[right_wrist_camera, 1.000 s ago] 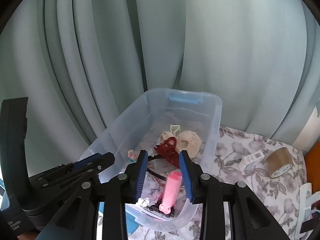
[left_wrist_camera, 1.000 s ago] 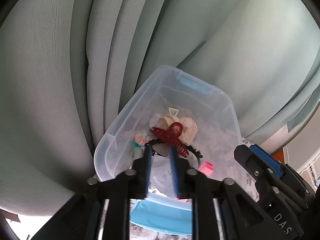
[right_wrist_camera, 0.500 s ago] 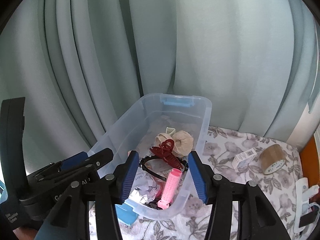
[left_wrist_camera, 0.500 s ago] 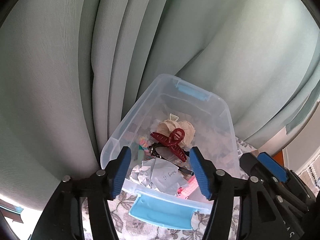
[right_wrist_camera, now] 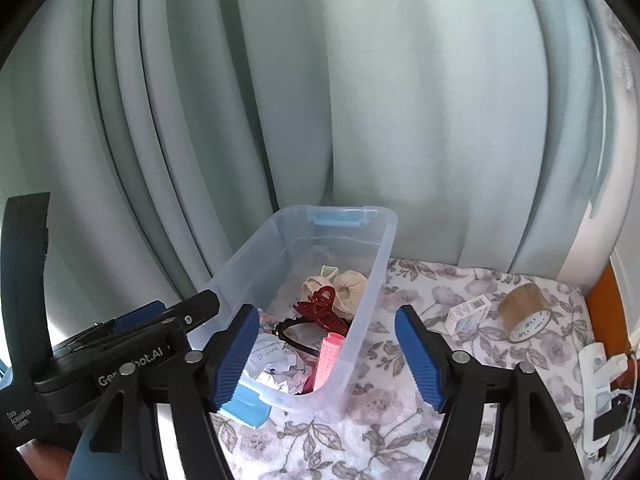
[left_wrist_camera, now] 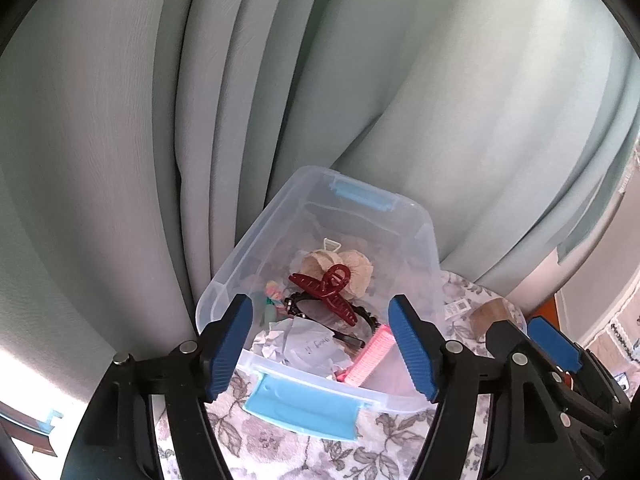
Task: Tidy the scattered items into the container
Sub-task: 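Move both tools back toward the white box and brown tape roll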
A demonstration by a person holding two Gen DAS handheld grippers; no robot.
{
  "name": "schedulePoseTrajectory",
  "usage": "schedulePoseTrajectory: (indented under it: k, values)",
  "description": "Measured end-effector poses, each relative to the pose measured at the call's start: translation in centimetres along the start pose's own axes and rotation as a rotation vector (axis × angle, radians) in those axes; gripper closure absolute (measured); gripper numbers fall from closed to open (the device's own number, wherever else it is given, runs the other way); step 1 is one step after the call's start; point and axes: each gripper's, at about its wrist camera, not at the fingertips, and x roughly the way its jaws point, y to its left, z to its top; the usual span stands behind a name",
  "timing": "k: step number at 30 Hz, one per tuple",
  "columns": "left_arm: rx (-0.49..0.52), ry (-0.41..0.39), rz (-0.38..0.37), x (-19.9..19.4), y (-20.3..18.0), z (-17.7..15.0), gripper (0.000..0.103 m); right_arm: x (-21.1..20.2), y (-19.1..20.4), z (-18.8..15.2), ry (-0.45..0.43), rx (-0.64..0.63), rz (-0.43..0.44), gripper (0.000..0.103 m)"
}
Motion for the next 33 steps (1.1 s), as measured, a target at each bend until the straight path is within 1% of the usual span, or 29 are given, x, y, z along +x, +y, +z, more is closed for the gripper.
schedulePoseTrajectory:
  k: [2,4,10,16,20,27,31,33]
  values:
    - [0.012,-0.009,0.001,-0.6,-0.5,0.0,0.031,-0.8,-0.4,-0.1,-0.019,0.011,0.006,0.021]
    - [0.02,-0.015,0.001,-1.0,-0.9,0.1,0.03,-1.5,-0.7,-0.3,-0.034,0.019,0.005,0.014]
    - [0.064,-0.034,-0.007,-2.4,-2.8,0.2,0.03,-3.5,-2.4,-0.6,-0.068,0.057,0.0,0.0]
    - [0.127,-0.047,-0.019,-3.6,-5.5,0.0,0.03,-5.5,-4.5,-1.0,-0.101,0.095,-0.009,0.0]
    - [0.171,-0.058,-0.03,-4.3,-7.6,-0.3,0.03,-7.1,-6.0,-1.6,-0.133,0.11,-0.039,0.0]
    - [0.251,-0.045,-0.057,-4.8,-11.3,-1.6,0.03,-9.4,-9.4,-3.3,-0.16,0.157,-0.081,0.0]
    - [0.306,-0.037,-0.061,-5.1,-13.7,-2.3,0.03,-10.6,-11.2,-4.0,-0.195,0.172,-0.114,0.0]
    - [0.332,-0.034,-0.065,-5.2,-14.9,-2.7,0.03,-11.3,-12.2,-4.5,-0.205,0.191,-0.117,0.0]
